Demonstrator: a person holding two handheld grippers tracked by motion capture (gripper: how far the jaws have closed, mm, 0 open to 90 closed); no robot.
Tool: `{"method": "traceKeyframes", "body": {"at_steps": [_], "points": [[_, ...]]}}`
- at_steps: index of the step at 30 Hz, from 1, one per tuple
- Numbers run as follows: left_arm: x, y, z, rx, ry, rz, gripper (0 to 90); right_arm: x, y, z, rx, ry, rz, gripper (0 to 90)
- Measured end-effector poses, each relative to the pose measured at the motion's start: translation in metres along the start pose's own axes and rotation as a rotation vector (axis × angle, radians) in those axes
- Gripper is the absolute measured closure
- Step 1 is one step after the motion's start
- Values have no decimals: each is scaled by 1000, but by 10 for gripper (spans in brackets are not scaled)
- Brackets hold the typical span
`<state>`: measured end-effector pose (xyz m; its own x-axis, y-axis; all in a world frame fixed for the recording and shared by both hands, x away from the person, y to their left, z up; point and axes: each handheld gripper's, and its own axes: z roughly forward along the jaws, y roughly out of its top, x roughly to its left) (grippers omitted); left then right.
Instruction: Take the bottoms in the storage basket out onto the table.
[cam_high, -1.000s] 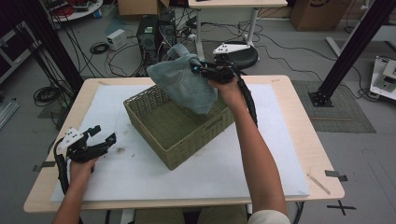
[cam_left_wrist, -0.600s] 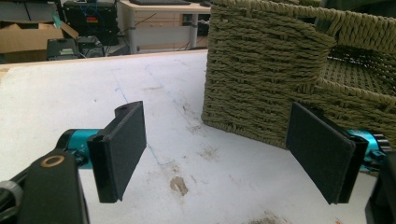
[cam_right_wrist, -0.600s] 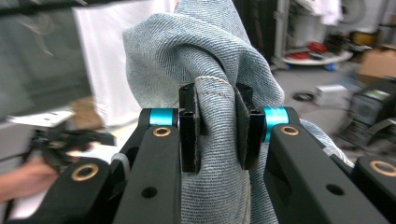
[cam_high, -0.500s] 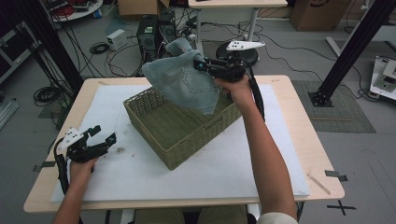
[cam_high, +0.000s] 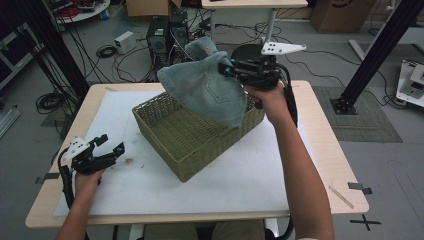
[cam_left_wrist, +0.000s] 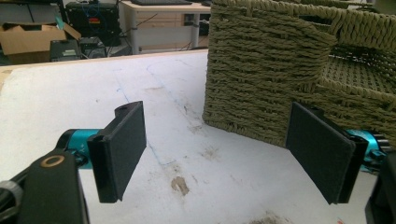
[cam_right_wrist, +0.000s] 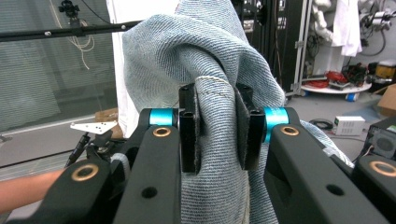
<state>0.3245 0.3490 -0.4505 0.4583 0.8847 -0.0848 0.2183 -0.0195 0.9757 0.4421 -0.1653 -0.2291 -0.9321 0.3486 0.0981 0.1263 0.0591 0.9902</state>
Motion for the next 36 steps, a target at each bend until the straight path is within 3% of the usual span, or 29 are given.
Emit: {"method": "traceKeyframes", "body": {"at_steps": [12,18,27,36], "points": [[-1,0,1,3,8,2,208,17,-2,-70,-61,-35,-23,756],[-1,0,1,6,10,4,208,24,-13,-100,-54,-54,-20,756],[-1,0,1,10,16,10,211,34,-47,-140,-39,-74,1,756],[-2,0,1,13,19,9,211,27,-107,-160,91,-111,70,754]]}}
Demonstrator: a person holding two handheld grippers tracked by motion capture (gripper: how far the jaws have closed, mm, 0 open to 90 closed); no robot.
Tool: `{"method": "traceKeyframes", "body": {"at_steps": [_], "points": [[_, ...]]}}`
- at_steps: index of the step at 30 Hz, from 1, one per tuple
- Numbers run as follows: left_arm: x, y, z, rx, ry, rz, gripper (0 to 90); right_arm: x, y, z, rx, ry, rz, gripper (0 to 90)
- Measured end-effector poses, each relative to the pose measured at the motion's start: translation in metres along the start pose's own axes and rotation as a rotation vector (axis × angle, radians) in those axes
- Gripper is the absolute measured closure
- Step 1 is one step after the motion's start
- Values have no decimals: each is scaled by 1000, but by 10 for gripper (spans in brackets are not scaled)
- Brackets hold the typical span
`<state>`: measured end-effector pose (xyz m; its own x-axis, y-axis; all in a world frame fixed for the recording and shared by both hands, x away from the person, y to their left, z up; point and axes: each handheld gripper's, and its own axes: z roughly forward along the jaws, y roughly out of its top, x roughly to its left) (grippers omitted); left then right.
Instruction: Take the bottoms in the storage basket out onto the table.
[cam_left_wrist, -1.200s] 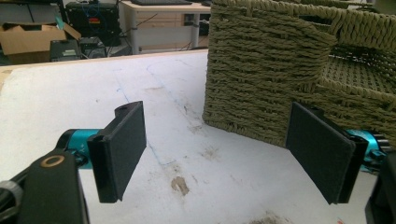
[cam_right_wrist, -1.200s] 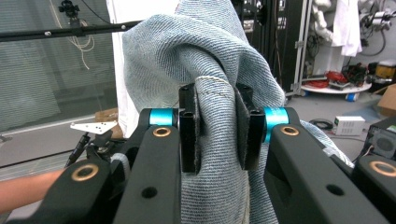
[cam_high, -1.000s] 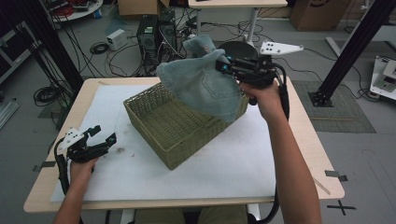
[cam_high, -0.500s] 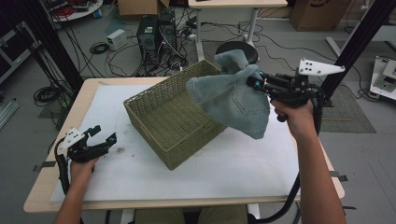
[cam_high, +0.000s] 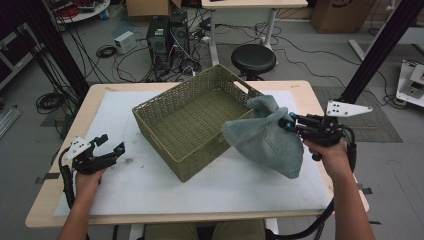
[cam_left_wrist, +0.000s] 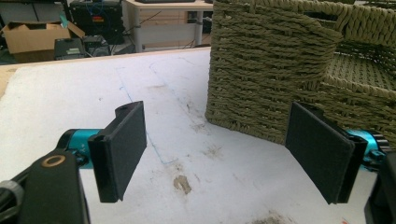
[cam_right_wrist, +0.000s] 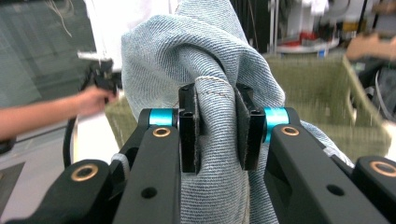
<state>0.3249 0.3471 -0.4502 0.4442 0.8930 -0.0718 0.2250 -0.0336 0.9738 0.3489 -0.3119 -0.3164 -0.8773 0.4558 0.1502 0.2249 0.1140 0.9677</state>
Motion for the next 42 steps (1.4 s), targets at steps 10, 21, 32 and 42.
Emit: {"method": "traceKeyframes", "body": {"at_steps": [10,21,32,42], "points": [[-1,0,1,4,7,4,211,-4,-33,-6,109,-41,-12,753],[-1,0,0,3,11,2,211,-3,-61,38,456,-154,-102,752],[-1,0,0,3,15,7,211,-8,-74,71,603,-336,-226,719],[-2,0,1,6,16,5,211,4,-50,39,345,-338,-107,308]]}}
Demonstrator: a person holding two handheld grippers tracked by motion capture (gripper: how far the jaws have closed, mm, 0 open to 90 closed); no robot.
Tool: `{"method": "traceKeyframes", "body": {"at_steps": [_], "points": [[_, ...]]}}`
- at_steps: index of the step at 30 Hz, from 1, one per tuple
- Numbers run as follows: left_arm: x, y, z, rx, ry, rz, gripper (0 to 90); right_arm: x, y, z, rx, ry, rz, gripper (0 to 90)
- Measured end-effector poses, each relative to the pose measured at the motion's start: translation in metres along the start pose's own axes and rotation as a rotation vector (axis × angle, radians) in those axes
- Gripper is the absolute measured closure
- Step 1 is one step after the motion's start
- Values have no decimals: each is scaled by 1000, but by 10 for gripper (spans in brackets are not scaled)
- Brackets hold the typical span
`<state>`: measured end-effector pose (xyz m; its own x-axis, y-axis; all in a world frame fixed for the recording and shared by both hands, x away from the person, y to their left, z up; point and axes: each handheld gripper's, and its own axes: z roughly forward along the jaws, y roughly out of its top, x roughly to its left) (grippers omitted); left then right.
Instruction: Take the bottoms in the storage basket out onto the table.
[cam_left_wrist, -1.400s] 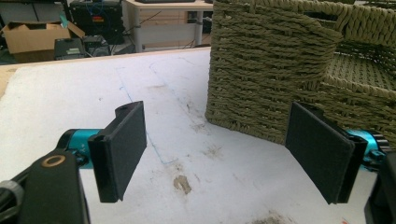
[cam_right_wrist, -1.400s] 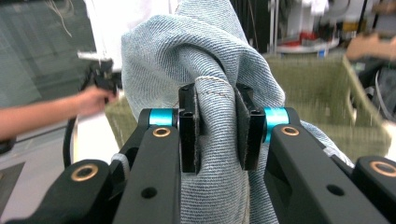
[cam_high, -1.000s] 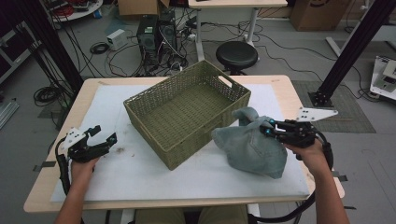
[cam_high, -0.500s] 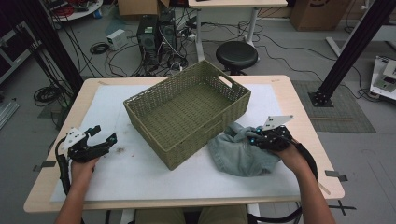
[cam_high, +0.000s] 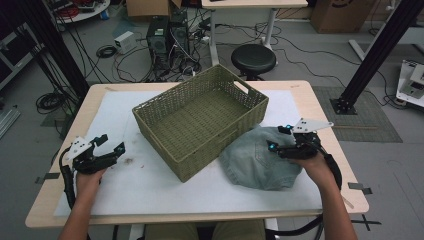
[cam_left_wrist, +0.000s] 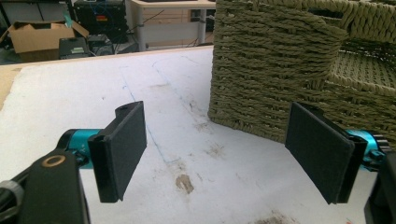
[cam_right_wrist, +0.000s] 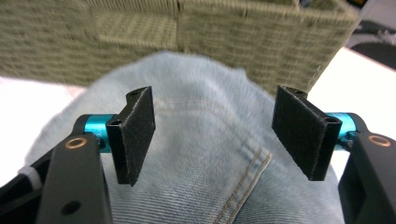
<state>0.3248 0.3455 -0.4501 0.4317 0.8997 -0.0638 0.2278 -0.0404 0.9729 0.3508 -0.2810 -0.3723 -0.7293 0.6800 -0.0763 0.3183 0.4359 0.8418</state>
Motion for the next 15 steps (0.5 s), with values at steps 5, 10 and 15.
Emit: {"method": "traceKeyframes", "body": {"at_steps": [5,10,15], "points": [[0,0,0,3,5,7,211,5,10,-6,-35,4,11,223],[0,0,0,1,-1,0,211,7,9,1,-24,8,11,216],[-1,0,-1,-7,0,17,211,5,5,2,-57,5,53,212]]}}
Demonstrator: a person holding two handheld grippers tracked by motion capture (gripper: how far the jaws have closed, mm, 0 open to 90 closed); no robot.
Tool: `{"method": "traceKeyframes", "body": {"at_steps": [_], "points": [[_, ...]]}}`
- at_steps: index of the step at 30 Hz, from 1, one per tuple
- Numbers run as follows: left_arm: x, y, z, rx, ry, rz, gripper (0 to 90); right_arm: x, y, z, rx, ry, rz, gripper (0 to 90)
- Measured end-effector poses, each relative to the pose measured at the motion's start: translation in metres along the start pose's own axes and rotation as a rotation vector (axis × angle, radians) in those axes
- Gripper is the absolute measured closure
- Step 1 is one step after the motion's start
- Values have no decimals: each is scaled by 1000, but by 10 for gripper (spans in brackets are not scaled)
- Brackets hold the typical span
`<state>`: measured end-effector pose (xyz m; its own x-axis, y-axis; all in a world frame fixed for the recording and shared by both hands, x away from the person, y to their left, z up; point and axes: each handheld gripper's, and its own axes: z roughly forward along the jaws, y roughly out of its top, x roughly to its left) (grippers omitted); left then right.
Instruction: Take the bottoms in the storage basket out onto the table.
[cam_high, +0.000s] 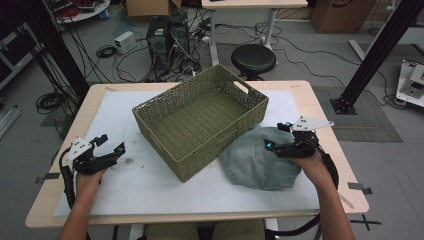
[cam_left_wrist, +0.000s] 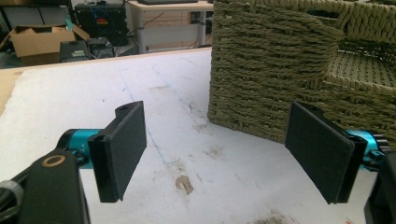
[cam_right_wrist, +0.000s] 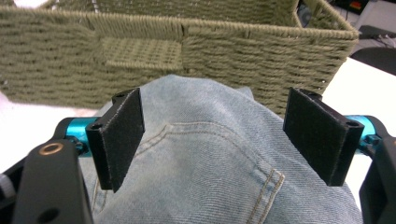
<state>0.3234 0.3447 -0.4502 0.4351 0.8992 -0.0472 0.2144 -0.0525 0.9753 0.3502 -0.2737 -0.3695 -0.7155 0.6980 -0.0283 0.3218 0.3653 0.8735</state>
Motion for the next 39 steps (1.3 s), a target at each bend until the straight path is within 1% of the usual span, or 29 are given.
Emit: {"method": "traceKeyframes", "body": {"at_steps": [3,5,7,10,18,23,30,39], "points": [[0,0,0,4,4,-2,211,-3,-1,0,-25,-5,20,212],[0,0,0,3,9,-2,211,-4,-2,-2,-44,1,39,212],[0,0,0,3,12,-1,211,-5,-2,-4,-61,3,44,213],[-1,0,0,4,13,2,211,-6,-2,-6,-69,-8,43,213],[-1,0,1,3,15,-4,214,-6,0,-5,-67,-17,45,212],[-1,0,0,8,16,6,214,-5,1,-6,-74,-20,38,213],[-1,0,0,8,16,6,214,-5,1,-6,-73,-19,38,213],[-1,0,1,6,16,1,214,-4,2,-1,-47,-12,31,212]]}}
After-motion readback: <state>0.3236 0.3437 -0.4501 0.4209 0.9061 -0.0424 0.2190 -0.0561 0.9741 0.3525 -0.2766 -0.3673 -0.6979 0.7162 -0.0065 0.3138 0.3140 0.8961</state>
